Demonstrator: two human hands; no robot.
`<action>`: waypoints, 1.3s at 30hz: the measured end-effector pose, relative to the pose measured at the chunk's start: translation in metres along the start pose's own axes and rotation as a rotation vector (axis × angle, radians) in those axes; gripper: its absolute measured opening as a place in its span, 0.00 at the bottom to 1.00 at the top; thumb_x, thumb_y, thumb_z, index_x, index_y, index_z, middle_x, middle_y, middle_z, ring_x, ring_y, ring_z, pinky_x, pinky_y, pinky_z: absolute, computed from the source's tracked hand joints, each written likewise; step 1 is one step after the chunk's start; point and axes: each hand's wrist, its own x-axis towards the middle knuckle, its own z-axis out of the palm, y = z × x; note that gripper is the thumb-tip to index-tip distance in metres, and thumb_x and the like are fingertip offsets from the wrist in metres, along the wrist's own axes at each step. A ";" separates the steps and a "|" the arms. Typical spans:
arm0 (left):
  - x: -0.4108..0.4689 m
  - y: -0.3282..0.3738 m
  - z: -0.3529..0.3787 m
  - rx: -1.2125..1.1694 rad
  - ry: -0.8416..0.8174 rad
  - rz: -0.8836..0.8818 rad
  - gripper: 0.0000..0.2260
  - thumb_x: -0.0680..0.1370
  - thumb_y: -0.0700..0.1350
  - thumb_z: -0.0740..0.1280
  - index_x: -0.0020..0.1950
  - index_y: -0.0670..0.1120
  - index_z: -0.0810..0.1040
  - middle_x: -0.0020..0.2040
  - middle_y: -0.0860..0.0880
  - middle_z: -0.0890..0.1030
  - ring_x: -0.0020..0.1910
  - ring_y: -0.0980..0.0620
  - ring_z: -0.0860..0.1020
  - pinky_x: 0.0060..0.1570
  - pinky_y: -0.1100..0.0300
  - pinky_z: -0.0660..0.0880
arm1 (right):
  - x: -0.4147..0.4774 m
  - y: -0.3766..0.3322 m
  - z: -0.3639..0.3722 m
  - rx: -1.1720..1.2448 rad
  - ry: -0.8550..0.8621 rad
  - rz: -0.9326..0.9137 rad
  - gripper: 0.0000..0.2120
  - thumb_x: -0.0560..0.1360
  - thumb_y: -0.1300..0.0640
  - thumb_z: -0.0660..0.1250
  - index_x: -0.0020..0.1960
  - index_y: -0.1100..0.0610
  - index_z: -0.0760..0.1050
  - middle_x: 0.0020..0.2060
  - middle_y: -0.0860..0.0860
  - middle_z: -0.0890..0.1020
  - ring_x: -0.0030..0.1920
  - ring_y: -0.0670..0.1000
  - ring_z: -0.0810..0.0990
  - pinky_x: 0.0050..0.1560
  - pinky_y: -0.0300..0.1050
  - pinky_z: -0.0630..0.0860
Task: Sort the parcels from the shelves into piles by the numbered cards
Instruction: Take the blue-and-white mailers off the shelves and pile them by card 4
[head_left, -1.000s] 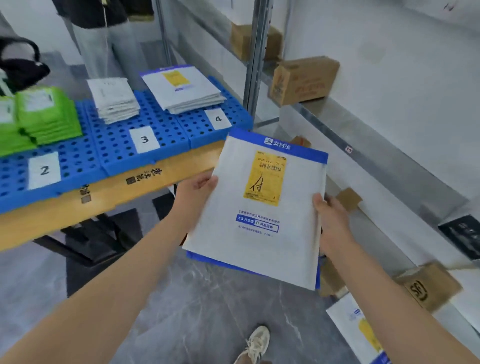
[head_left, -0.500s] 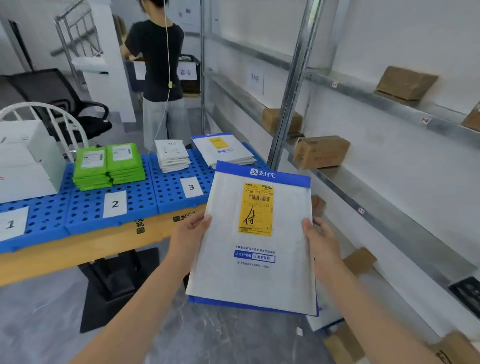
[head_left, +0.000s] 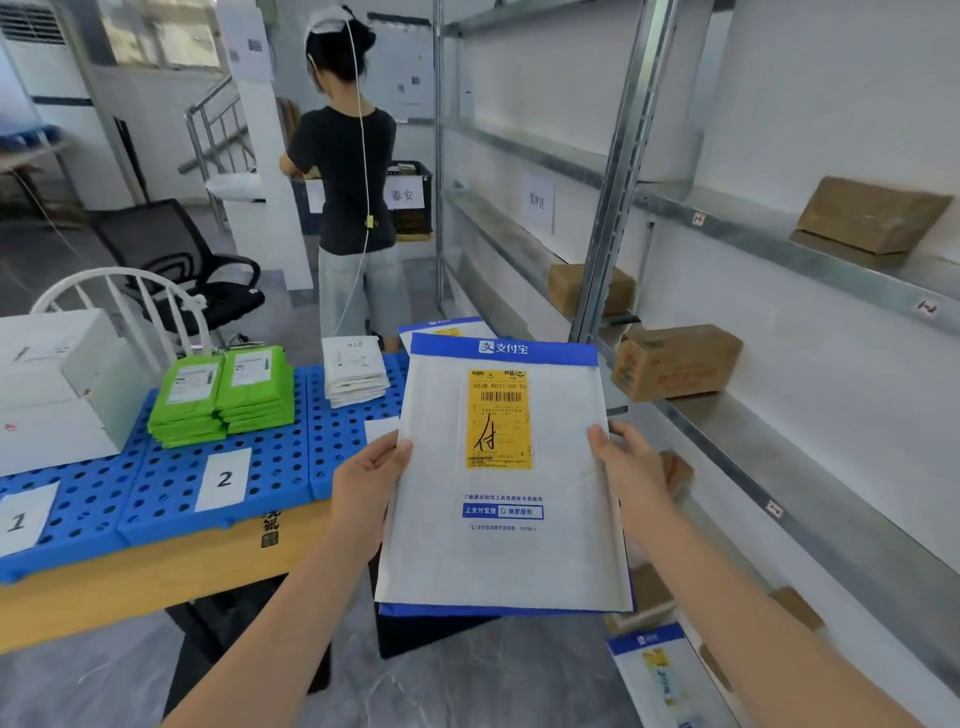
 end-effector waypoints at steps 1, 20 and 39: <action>0.007 0.002 0.008 0.004 0.001 0.010 0.05 0.76 0.42 0.70 0.50 0.51 0.82 0.51 0.48 0.85 0.52 0.45 0.82 0.57 0.45 0.77 | 0.014 -0.004 -0.001 -0.003 -0.018 -0.007 0.10 0.78 0.52 0.66 0.58 0.53 0.74 0.50 0.49 0.81 0.47 0.48 0.81 0.37 0.41 0.75; 0.184 -0.018 0.077 0.173 0.192 0.105 0.09 0.78 0.42 0.68 0.57 0.46 0.82 0.44 0.57 0.83 0.43 0.60 0.81 0.49 0.61 0.79 | 0.231 0.007 0.061 -0.167 -0.102 -0.002 0.07 0.78 0.54 0.66 0.55 0.54 0.73 0.51 0.53 0.80 0.48 0.52 0.80 0.52 0.53 0.79; 0.433 0.014 0.065 0.213 0.110 0.031 0.09 0.81 0.39 0.62 0.55 0.46 0.80 0.45 0.55 0.83 0.37 0.66 0.81 0.35 0.73 0.76 | 0.424 -0.003 0.222 -0.210 -0.049 0.055 0.07 0.79 0.56 0.65 0.56 0.52 0.72 0.49 0.50 0.80 0.47 0.50 0.80 0.50 0.51 0.79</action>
